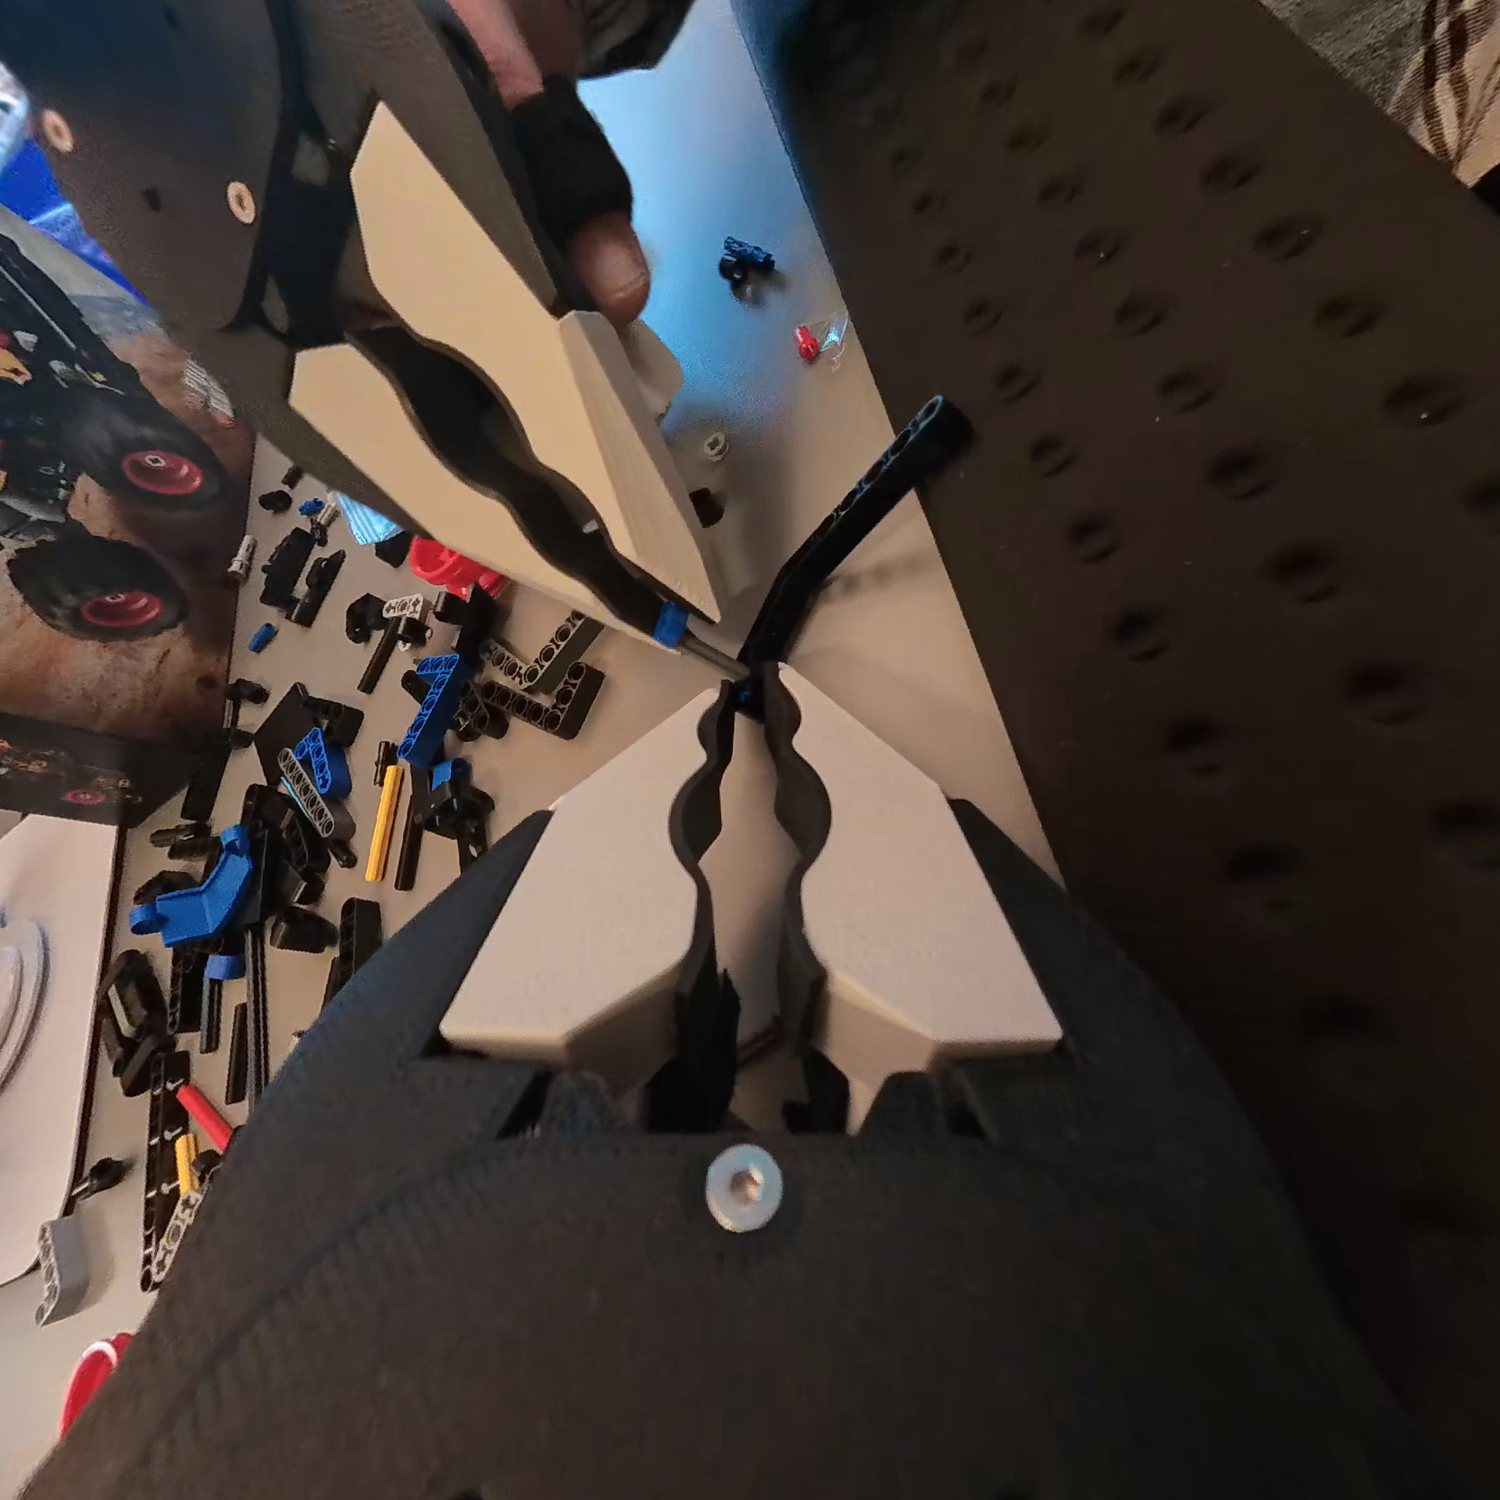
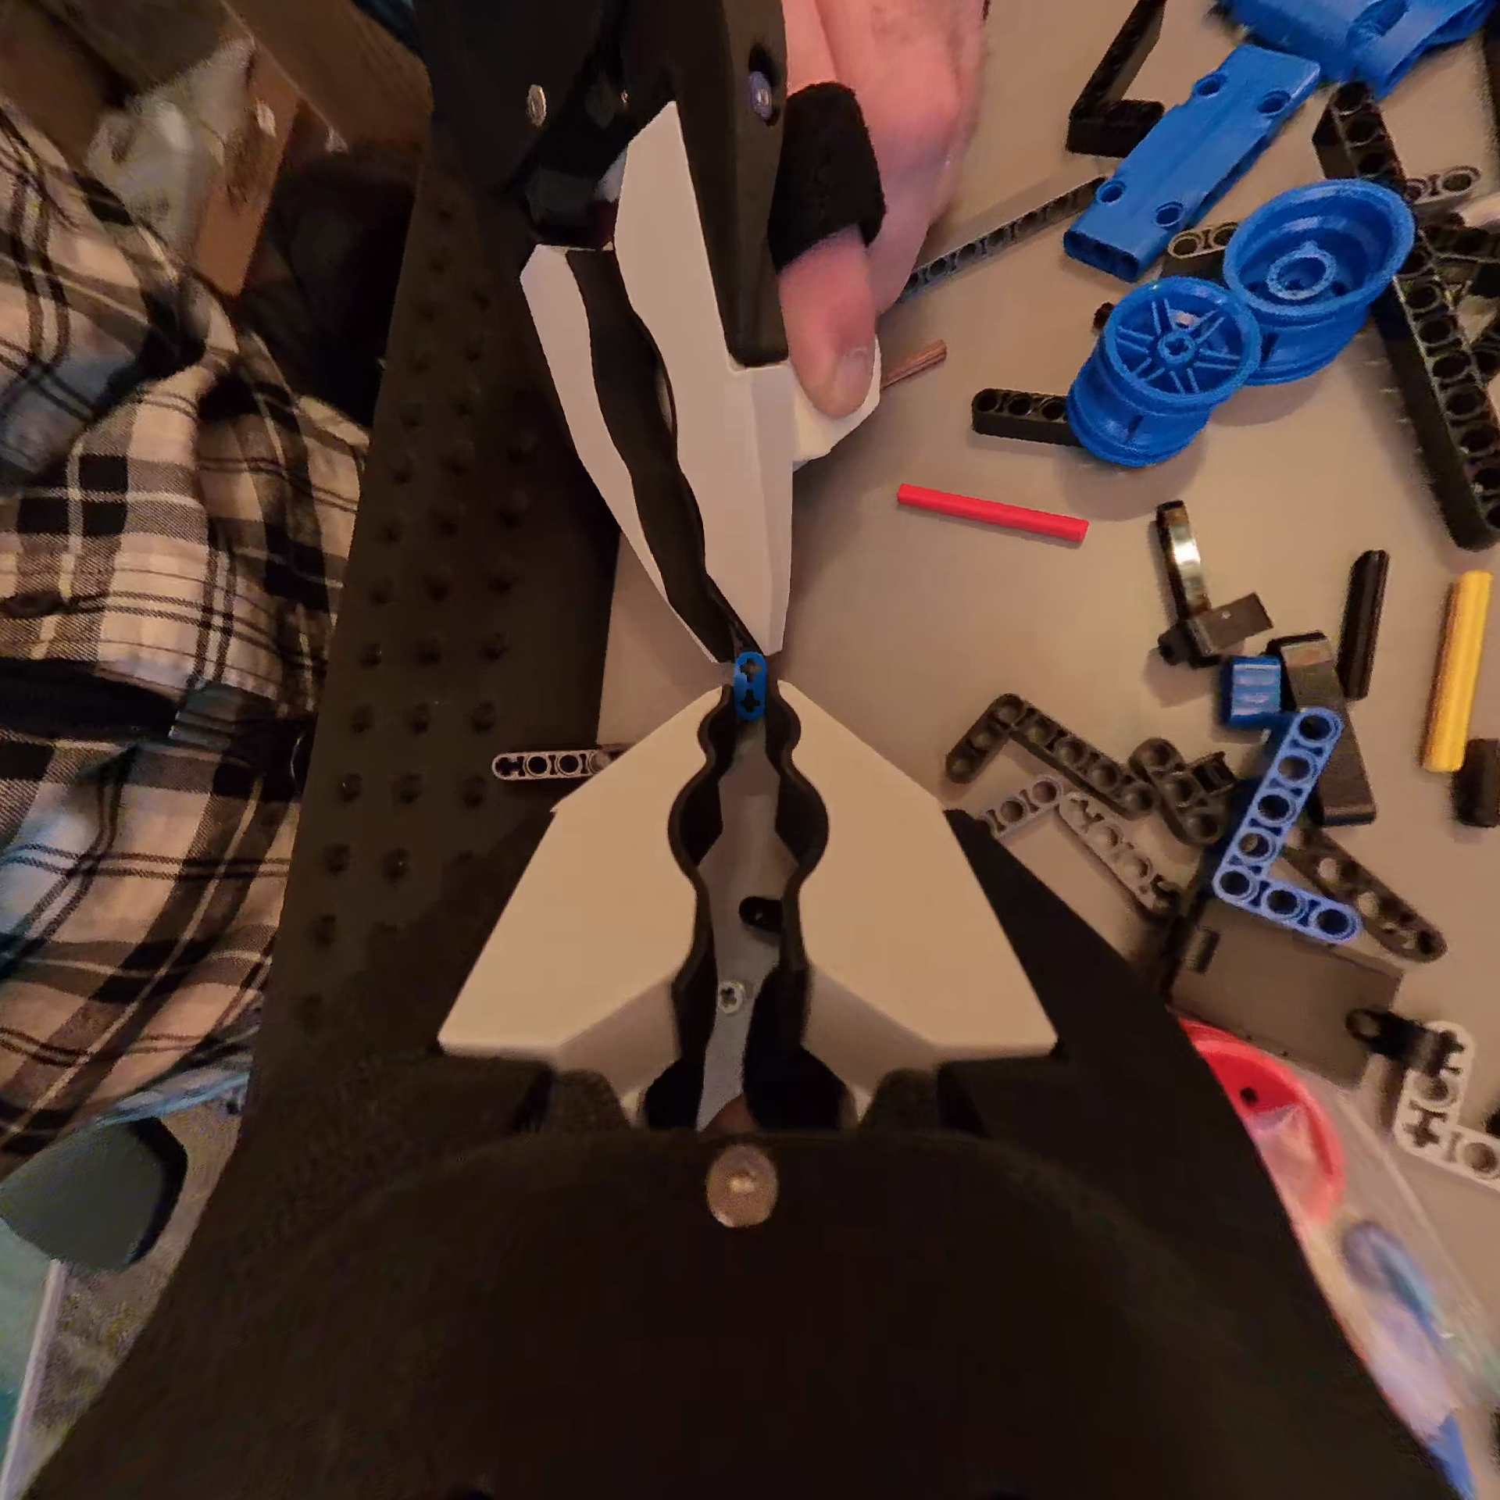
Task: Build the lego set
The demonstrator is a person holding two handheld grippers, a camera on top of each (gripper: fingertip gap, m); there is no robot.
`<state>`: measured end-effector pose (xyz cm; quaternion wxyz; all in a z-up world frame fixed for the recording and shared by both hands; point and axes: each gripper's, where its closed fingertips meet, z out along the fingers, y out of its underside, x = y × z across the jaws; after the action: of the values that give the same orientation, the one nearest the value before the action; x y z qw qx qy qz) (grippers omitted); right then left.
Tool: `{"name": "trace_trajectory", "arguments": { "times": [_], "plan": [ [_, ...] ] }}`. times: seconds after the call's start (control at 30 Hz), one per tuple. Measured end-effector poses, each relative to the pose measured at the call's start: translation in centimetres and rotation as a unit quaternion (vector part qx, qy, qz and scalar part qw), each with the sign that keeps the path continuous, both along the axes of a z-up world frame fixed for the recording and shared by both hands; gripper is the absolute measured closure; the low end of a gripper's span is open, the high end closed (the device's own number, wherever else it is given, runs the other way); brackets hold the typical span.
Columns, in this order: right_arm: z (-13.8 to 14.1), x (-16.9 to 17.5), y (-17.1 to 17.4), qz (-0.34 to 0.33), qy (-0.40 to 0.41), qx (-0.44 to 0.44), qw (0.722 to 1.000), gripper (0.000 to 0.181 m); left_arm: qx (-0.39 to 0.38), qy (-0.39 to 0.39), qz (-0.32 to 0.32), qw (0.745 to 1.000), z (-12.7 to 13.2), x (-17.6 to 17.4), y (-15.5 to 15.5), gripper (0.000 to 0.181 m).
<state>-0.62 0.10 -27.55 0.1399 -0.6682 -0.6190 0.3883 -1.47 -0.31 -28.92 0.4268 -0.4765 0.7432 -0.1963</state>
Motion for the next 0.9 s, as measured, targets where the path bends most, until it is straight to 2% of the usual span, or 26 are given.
{"name": "trace_trajectory", "arguments": {
  "times": [0.1, 0.3, 0.9],
  "plan": [
    [0.07, -0.01, 0.08, 0.024, -0.023, 0.014, 0.999, 0.176, 0.002, -0.001, -0.001, 1.000, -0.02, 0.16, -0.02, 0.176],
    [0.21, 0.27, -0.22, 0.064, -0.038, -0.029, 0.997, 0.176, 0.012, -0.002, -0.006, 1.000, 0.12, 0.32, -0.21, 0.176],
    [0.11, 0.80, -0.83, 0.076, -0.038, -0.053, 0.995, 0.176, 0.022, -0.006, -0.014, 1.000, 0.40, 0.64, -0.64, 0.177]
  ]
}}
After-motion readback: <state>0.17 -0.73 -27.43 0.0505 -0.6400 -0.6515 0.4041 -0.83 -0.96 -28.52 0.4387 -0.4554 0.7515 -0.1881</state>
